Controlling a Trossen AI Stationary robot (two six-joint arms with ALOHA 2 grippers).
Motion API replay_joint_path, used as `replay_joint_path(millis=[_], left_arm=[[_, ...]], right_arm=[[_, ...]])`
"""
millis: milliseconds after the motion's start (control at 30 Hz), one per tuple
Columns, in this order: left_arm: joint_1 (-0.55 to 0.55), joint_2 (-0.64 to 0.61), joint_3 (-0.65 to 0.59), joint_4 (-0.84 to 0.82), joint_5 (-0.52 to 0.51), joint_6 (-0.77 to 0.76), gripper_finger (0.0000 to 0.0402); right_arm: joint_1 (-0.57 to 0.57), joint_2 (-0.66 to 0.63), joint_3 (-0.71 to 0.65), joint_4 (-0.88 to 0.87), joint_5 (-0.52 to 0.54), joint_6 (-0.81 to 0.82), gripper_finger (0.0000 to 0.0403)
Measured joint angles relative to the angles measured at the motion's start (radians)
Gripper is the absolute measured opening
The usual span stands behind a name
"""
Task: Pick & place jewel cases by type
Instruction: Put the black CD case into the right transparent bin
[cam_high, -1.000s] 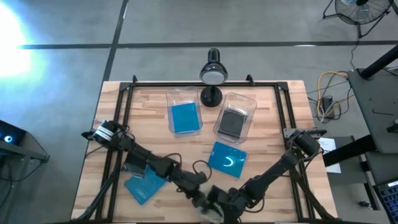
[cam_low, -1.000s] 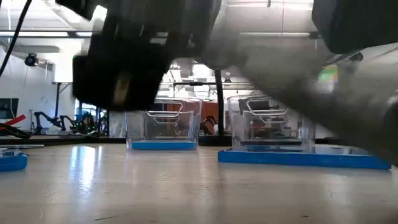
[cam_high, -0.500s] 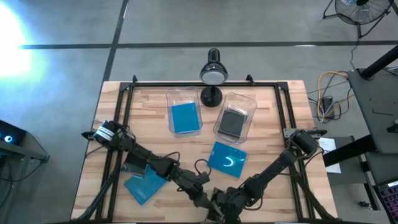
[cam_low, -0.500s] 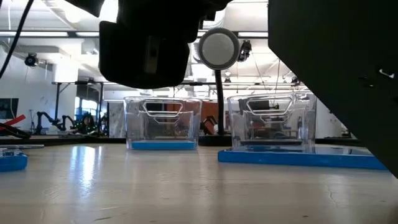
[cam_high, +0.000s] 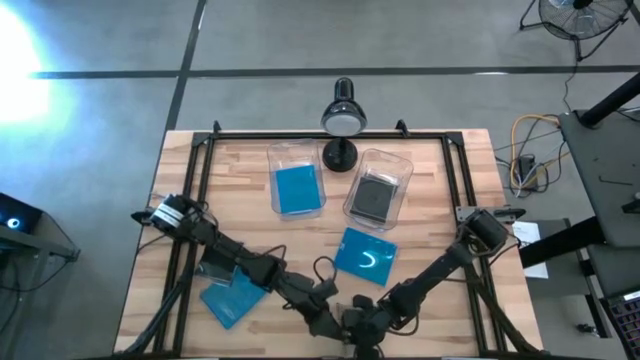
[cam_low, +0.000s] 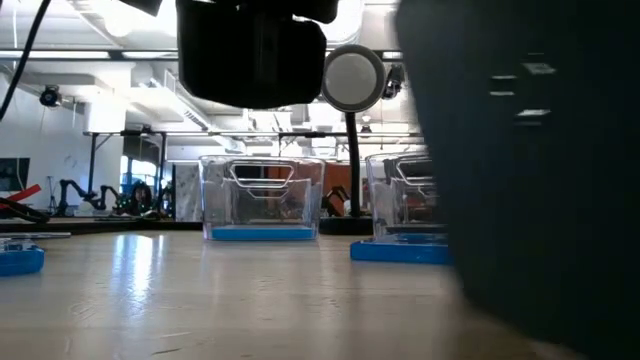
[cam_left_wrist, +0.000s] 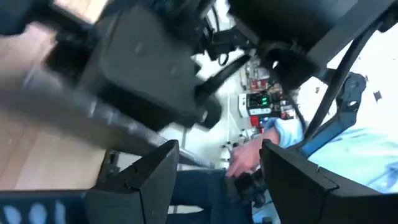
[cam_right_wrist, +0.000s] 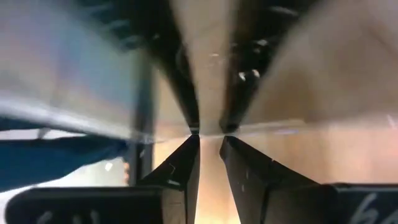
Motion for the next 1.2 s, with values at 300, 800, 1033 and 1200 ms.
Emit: replay_joint_path(millis=[300, 800, 1033, 1200], left_arm=[[0.001, 0.0, 0.0, -0.005, -0.006, -0.013, 0.0213], [0.003, -0.026, -0.003, -0.046, -0.022, 0.271, 0.0213], [0.013, -0.109, 0.002, -0.321, -0.096, 0.529, 0.0214], [0.012, -0.112, 0.082, -0.603, -0.202, 0.744, 0.0214]], right_arm=[[-0.017, 0.002, -0.001, 0.015, 0.056, -0.043, 0.0071], [-0.008, 0.001, 0.0, 0.004, 0.009, -0.03, 0.0074], [-0.007, 0.001, 0.0, 0.002, -0.001, -0.037, 0.0073], [-0.007, 0.001, 0.0, 0.005, -0.003, -0.039, 0.0076]])
